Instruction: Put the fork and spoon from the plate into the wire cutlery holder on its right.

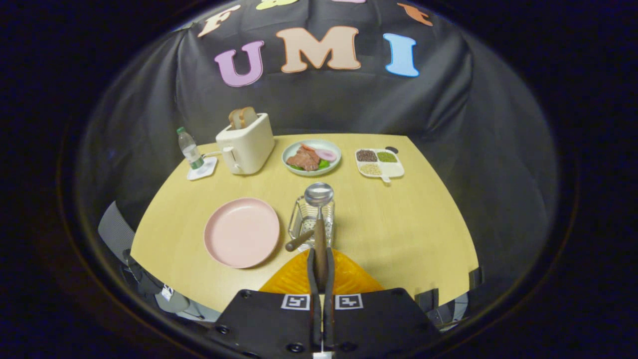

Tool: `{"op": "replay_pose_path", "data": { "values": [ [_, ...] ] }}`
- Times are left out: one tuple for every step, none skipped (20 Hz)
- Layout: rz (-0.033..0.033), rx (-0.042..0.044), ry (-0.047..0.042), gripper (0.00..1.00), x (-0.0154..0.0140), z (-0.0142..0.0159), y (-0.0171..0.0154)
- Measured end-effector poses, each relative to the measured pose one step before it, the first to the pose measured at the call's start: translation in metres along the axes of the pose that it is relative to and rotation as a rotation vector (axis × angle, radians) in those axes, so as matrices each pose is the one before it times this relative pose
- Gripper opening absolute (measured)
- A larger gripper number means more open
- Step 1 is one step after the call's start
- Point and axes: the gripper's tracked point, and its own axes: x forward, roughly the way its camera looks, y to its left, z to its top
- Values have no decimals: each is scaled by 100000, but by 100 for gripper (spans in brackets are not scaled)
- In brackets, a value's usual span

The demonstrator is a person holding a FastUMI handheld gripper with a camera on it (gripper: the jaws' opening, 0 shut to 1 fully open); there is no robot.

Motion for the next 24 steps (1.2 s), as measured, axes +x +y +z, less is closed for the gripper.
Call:
{"op": "replay_pose_path", "data": {
  "values": [
    [972, 1036, 1913, 4, 281, -274, -347],
    [563, 372, 1711, 4, 290, -234, -397],
    [597, -639, 1728, 4, 264, -142, -273],
    [614, -813, 1078, 4, 174, -154, -77],
    [858, -1256, 1445, 4, 167, -120, -27],
    [1020, -1243, 1598, 4, 318, -168, 131],
    [1043, -1320, 2030, 4, 313, -120, 171],
    [748, -1070, 2687, 4, 343, -188, 171],
    [1309, -1173, 2768, 4, 430, -223, 301],
    [424, -1400, 3898, 4, 328, -315, 65],
    [-29, -1780, 3209, 4, 317, -95, 0],
    [-898, -1706, 1015, 5, 349, 329, -214],
    [-1321, -1041, 2071, 5, 240, 196, -248],
    [-764, -309, 1283, 5, 242, 102, -93],
    [-30, 170, 849, 5, 98, 297, 107],
    [344, -28, 788, 7, 253, -66, 150],
    [-59, 143, 159, 8, 215, 116, 55],
    [121, 88, -691, 9, -97, 223, 97],
    [-4, 246, -1621, 10, 159, 381, 63],
    [-711, 716, -1212, 12, -35, 258, -146],
    [753, 1582, -903, 13, -249, 529, 259],
    [1236, 1474, -752, 25, -89, -179, 259],
    [389, 1112, -1091, 37, -47, 66, 119],
    [360, 1247, -2029, 49, -448, 353, 87]
  ]
}}
